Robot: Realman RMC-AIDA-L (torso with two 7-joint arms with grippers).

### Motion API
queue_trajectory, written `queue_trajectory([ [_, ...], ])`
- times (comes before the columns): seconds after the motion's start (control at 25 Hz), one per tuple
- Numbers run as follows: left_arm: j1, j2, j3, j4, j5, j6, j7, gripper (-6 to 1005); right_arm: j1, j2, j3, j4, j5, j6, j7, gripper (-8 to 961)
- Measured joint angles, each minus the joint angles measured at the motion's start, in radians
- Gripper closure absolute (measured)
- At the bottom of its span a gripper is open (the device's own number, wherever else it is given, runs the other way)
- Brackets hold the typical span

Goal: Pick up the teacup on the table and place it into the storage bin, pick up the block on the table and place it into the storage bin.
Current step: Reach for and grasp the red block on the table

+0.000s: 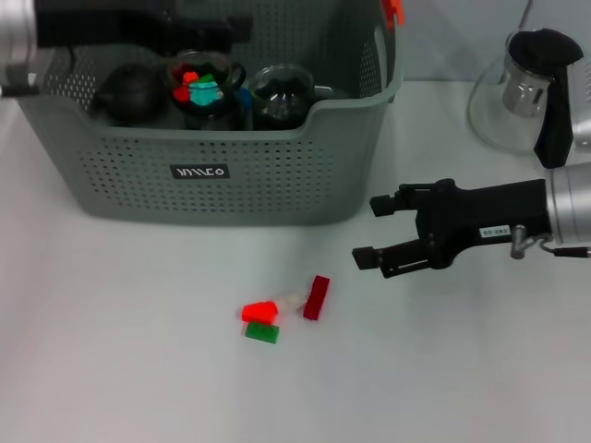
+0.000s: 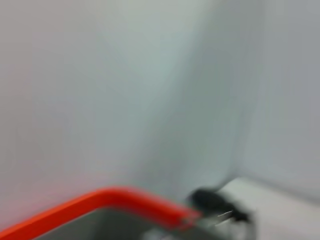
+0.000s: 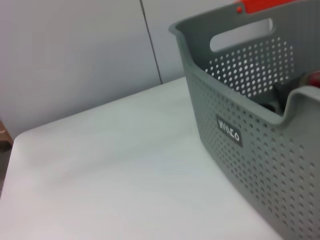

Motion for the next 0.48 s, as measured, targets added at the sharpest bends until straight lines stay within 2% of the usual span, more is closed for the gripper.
queue_trajectory([
  [0.08, 0.055, -0.004, -0.001, 0.014, -0.101, 0.089, 0.065, 103, 0.003, -0.008, 0.004, 0.000, -0.016, -0.017, 0.012, 11],
  [0.2, 0.107, -0.002, -0.017, -0.007, -0.195, 0.216, 0.158, 104, 0.011, -0.020, 0.006, -0.001, -0.040, -0.036, 0.045, 12],
  [0.36, 0.157, -0.004, -0.066, -0.091, -0.220, 0.402, 0.336, 107, 0.035, -0.026, 0.006, -0.024, -0.107, -0.065, 0.134, 12],
  [0.48, 0.197, -0.004, -0.075, -0.152, -0.200, 0.466, 0.449, 108, 0.066, -0.017, 0.003, -0.060, -0.177, -0.085, 0.224, 12],
])
